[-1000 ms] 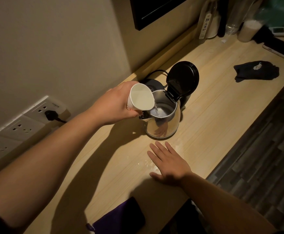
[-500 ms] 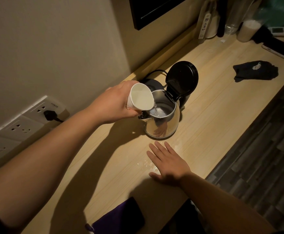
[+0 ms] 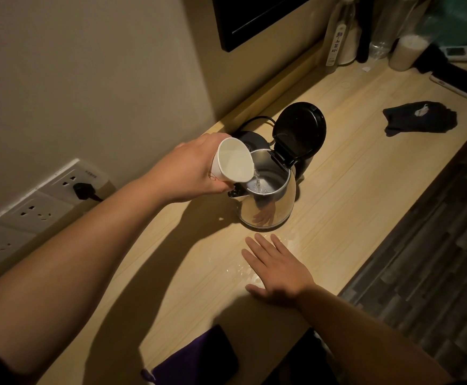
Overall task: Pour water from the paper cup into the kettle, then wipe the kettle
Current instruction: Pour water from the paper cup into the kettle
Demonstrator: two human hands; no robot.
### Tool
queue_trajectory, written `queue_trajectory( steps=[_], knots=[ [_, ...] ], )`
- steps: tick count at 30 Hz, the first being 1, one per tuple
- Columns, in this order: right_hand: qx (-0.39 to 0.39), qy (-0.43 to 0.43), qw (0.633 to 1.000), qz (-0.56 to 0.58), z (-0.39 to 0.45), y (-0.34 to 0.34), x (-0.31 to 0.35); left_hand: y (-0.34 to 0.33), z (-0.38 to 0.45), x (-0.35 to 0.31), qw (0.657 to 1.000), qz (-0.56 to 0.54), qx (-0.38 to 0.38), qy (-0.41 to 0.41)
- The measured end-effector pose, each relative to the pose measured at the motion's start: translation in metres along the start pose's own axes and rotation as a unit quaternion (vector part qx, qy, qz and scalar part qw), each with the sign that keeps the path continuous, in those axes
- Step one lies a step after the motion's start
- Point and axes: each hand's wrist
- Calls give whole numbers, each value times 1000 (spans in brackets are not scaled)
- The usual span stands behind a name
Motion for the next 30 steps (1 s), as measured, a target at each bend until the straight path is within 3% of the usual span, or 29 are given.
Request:
queue_trajectory(
  steps=[30],
  knots=[
    [10, 4, 1000, -16, 0, 4, 0, 6, 5, 0, 999, 30, 21, -16]
  ],
)
Point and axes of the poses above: each hand's wrist, its own z-axis towards the middle knuckle, its own y-axis out of the back of the hand, x = y × z, and after that the axes turned 9 degrees about z, right-handed
